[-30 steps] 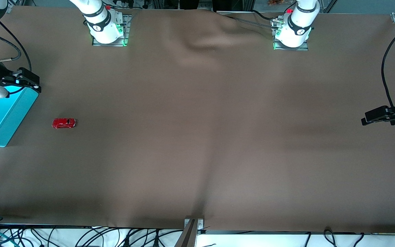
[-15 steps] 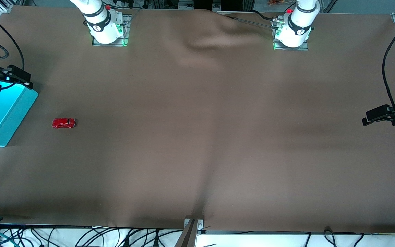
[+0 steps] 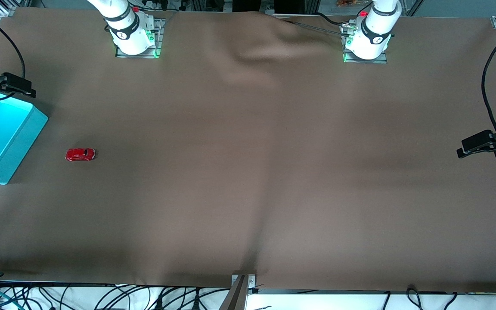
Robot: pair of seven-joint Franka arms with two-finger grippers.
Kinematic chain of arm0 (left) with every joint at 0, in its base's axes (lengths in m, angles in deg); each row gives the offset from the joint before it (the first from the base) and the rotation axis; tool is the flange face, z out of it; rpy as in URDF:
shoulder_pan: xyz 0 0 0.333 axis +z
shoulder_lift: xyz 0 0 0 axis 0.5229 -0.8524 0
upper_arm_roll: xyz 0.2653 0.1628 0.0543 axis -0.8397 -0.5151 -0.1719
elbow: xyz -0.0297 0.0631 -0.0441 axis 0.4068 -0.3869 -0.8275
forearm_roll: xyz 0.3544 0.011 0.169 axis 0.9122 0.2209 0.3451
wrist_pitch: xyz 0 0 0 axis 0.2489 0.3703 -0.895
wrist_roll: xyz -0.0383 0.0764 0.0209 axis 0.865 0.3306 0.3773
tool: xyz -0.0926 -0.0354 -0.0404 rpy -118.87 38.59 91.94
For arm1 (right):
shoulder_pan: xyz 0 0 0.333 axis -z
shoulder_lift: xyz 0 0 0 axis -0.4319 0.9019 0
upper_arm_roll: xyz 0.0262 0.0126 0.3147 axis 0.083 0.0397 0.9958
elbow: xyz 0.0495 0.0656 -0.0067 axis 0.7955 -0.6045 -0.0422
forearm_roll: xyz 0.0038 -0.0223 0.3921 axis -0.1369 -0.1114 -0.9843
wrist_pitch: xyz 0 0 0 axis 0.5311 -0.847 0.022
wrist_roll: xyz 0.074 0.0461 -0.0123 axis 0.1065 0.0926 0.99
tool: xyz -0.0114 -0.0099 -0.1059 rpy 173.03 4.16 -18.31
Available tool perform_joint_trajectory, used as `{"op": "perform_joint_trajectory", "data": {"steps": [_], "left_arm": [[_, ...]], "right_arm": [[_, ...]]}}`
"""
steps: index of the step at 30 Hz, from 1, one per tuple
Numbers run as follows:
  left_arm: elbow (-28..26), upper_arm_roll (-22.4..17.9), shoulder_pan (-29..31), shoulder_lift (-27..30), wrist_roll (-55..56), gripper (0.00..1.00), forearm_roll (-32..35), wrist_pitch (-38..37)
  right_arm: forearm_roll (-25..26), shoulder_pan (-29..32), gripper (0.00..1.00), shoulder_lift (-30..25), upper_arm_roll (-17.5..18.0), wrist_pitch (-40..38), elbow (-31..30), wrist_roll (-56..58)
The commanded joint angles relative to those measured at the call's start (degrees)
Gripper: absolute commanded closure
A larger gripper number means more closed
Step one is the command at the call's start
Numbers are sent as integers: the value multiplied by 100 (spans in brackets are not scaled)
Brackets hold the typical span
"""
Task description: Wind red beetle toy and store in blue box
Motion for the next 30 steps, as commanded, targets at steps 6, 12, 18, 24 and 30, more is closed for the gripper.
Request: {"op": "perform_joint_trajectory", "data": {"steps": [6,12,18,24,30], "left_arm": [[68,-651,-646,178,-154,0,101,-39],[24,-749,-822,240,-146,0,119,-39],[7,-924,-1095,319,-146,0,136,-74],[-11,-907,-1113,328,-155,0,128,-127],[-64,-898,-1060,319,-154,0,66,-127]], "right_arm": [[-105,31,0,141,-36,124,-47,-72],[-105,31,0,124,-168,633,-407,-616],[-132,31,0,141,-370,985,-715,-1109],[-211,31,0,53,-572,1705,-1294,-1565],[-246,23,0,27,-590,2435,-1761,-2585]]}}
